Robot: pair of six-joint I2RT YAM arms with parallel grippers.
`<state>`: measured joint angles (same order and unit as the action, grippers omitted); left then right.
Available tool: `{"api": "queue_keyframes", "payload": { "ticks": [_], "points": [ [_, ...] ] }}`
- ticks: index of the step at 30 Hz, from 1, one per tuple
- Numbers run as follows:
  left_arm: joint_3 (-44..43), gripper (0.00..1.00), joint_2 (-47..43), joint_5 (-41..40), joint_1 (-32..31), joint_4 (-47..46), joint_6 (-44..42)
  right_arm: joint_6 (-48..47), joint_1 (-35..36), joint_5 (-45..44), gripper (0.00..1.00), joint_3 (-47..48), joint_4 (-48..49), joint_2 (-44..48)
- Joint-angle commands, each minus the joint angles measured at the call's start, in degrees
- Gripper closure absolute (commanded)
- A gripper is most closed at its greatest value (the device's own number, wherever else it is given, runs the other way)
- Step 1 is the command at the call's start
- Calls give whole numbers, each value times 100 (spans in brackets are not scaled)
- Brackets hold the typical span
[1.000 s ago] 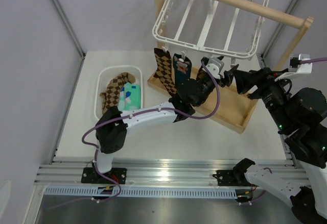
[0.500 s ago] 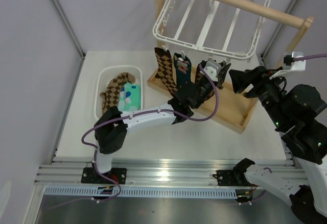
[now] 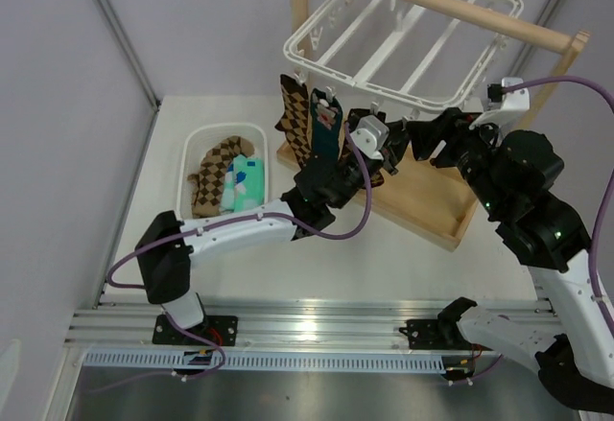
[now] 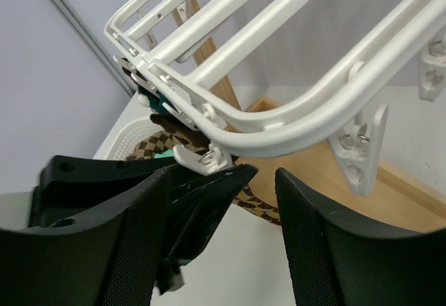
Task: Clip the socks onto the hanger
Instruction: Open the clamp at the hanger.
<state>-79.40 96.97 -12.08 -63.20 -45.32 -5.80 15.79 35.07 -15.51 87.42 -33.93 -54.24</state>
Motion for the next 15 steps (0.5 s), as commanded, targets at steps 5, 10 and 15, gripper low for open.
{"api": "queue_keyframes", "payload": {
  "ticks": [5, 10, 15],
  "points": [
    [38, 87, -477, 601, -26, 453, 159, -15, -185, 610, 37, 3, 528, -218],
    [-84, 87, -486, 680, -26, 761, 115, -6, -193, 979, 37, 65, 712, -298],
    [-67, 88, -512, 707, -26, 841, 167, -41, -185, 962, 38, 74, 766, -333]
  ]
}}
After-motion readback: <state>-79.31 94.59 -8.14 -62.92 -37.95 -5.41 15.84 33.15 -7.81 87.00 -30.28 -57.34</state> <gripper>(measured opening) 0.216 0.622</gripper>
